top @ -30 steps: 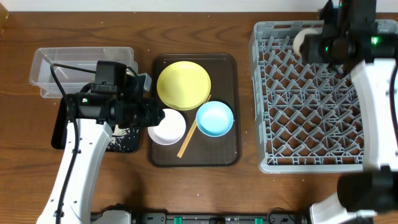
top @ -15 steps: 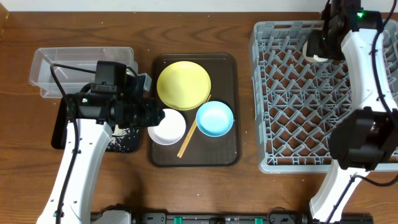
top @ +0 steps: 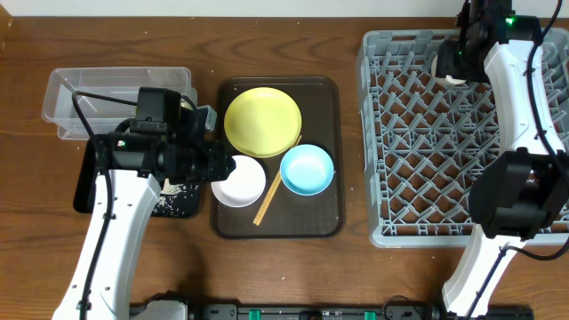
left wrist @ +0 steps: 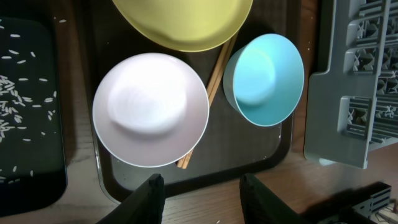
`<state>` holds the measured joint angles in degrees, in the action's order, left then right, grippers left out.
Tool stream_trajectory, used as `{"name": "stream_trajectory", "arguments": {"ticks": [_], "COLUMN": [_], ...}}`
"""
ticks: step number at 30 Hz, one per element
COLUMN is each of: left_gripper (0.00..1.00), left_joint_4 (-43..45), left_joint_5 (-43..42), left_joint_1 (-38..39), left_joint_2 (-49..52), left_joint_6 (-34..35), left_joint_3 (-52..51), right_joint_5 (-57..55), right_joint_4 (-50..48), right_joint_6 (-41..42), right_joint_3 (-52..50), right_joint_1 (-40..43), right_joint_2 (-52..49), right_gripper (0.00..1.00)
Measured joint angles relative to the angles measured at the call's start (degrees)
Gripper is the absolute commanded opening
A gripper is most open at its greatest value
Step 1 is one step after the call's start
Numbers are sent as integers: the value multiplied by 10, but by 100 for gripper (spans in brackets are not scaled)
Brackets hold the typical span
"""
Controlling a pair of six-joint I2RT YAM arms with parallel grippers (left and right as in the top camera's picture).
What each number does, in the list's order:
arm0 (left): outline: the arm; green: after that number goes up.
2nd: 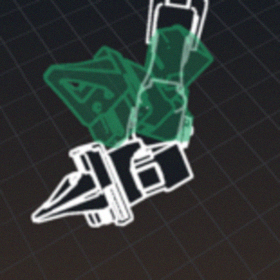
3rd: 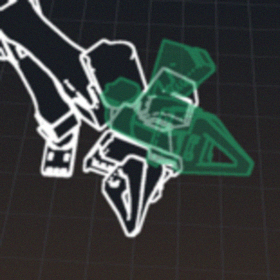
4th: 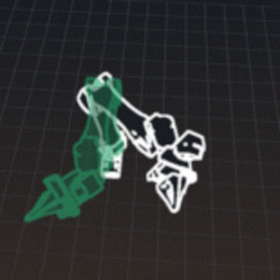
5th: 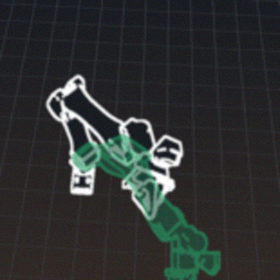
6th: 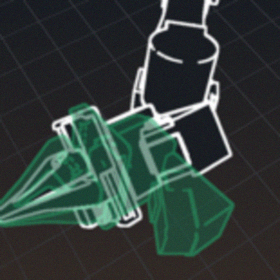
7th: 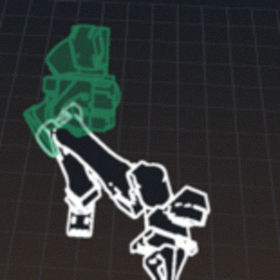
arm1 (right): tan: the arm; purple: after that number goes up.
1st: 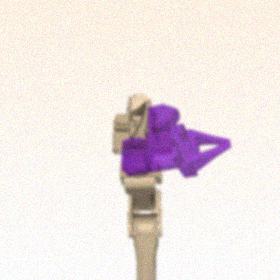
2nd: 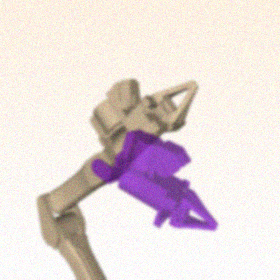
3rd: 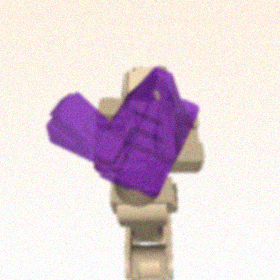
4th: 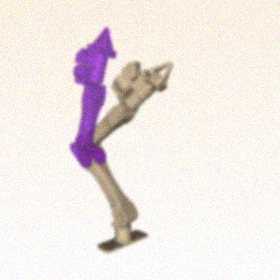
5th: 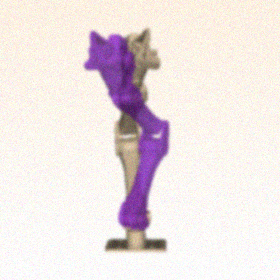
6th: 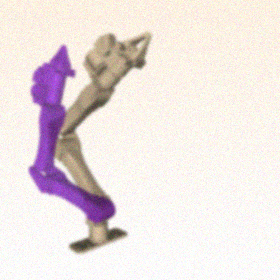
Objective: Sort waste into correct bins and load items into the dishwasher rack
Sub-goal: 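Carry the white cup with the right gripper into the dish rack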
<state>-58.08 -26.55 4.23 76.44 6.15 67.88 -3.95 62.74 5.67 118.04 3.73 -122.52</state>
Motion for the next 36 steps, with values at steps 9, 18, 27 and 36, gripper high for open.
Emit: {"name": "stream_trajectory", "arguments": {"ticks": [9,18,27,36], "left_gripper": [42,43,42,42], "left_joint_4": [0,0,-1,-2], "left_joint_5": [0,0,0,0], "left_joint_1": [0,0,0,0], "left_joint_2": [0,0,0,0], "left_joint_6": [0,0,0,0], "left_joint_3": [0,0,0,0], "right_joint_5": [6,9,10,10], "right_joint_4": [0,-4,-10,-11], "right_joint_6": [0,0,3,3], "right_joint_3": [0,0,0,0], "right_joint_1": [0,0,-2,-2], "right_joint_2": [0,0,0,0], "right_gripper": [5,59,74,76]}}
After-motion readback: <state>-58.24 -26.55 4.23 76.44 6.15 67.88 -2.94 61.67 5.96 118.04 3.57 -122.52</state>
